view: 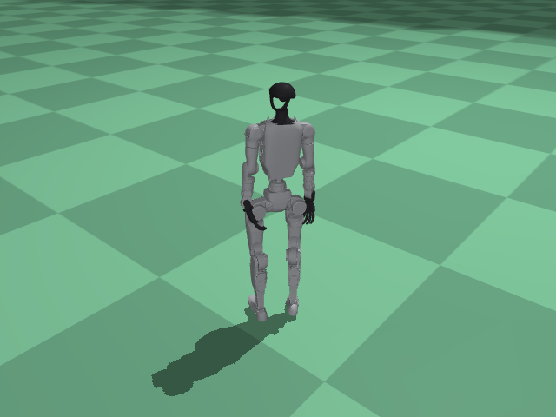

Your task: In place motions

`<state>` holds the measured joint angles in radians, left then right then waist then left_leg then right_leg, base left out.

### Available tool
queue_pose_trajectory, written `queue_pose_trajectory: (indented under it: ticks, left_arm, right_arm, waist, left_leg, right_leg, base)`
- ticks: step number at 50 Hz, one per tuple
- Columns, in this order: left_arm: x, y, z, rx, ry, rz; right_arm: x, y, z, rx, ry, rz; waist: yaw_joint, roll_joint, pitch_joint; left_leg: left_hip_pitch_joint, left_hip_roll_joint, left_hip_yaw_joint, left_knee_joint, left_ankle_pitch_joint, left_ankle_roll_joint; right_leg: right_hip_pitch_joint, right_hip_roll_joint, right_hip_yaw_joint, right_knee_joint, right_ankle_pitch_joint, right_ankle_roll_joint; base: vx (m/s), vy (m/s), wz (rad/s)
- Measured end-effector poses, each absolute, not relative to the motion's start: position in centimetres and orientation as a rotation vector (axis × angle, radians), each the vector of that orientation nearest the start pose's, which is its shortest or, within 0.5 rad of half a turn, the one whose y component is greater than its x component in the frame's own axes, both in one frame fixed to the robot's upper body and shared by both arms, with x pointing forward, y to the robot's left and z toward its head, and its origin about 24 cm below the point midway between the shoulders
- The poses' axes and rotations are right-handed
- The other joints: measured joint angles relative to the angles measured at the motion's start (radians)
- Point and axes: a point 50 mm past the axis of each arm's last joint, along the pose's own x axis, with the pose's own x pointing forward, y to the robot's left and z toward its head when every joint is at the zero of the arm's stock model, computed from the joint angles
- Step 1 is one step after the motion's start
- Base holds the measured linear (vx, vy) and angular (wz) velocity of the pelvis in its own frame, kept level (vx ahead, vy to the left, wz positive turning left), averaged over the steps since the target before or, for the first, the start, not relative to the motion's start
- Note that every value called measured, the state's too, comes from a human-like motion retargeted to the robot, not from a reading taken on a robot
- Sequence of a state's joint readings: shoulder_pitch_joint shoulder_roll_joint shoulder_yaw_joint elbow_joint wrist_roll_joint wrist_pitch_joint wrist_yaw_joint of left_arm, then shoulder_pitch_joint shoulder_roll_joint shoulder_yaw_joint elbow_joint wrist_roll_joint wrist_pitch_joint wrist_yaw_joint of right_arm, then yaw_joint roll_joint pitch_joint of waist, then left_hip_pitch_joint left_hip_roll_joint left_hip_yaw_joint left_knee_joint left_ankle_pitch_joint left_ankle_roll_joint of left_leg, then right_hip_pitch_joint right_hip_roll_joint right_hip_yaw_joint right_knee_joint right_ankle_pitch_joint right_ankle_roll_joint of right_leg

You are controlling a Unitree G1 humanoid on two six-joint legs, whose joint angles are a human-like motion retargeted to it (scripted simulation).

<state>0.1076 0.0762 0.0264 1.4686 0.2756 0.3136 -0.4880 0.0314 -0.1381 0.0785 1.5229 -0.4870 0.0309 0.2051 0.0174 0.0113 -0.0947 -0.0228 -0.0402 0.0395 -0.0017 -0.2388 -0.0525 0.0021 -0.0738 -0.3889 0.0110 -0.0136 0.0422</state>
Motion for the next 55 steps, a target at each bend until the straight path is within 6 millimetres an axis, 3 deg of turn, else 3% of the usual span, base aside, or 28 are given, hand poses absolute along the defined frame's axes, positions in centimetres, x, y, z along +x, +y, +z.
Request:
queue_pose_trajectory:
  ticks: [5, 19, 40, 55]
  left_arm:
    - [-4.8, 16.7, -17.2, -0.195, 1.935, -0.393]
    - [-4.7, 16.8, -17.2, -0.213, 1.934, -0.360]
    - [-4.5, 16.4, -17.2, -0.166, 1.937, -0.409]
    - [-4.6, 16.4, -17.2, -0.189, 1.943, -0.391]
  right_arm:
    - [0.0, -20.0, -17.8, -0.435, 1.637, 0.513]
    - [0.8, -20.4, -17.7, -0.253, 1.626, 0.372]
    - [0.6, -19.6, -17.8, -0.283, 1.618, 0.467]
    - [0.6, -20.2, -17.7, -0.303, 1.626, 0.447]
  waist:
    - [-0.002, 0.001, -0.002]
    - [0.001, 0.001, -0.004]
    - [0.005, 0.004, -0.013]
    - [0.000, 0.005, -0.014]
  left_leg:
    - [-0.002, 0.000, -0.001, 0.000, 0.000, 0.000]
    - [-0.004, -0.003, -0.005, 0.001, 0.002, -0.001]
    - [-0.009, -0.004, -0.009, 0.003, 0.003, 0.001]
    - [-0.010, -0.004, -0.013, 0.002, 0.003, -0.001]
  right_leg:
    - [-0.002, 0.000, 0.000, 0.000, 0.000, 0.000]
    - [-0.001, -0.002, -0.005, 0.000, 0.001, 0.000]
    - [0.000, -0.001, -0.009, 0.000, -0.001, 0.000]
    - [-0.002, -0.002, -0.014, 0.000, -0.001, 0.000]
  base:
    - [0.00, 0.00, 0.00]
    - [0.00, 0.00, 0.00]
    - [0.00, 0.00, 0.00]
    - [0.00, 0.00, 0.00]
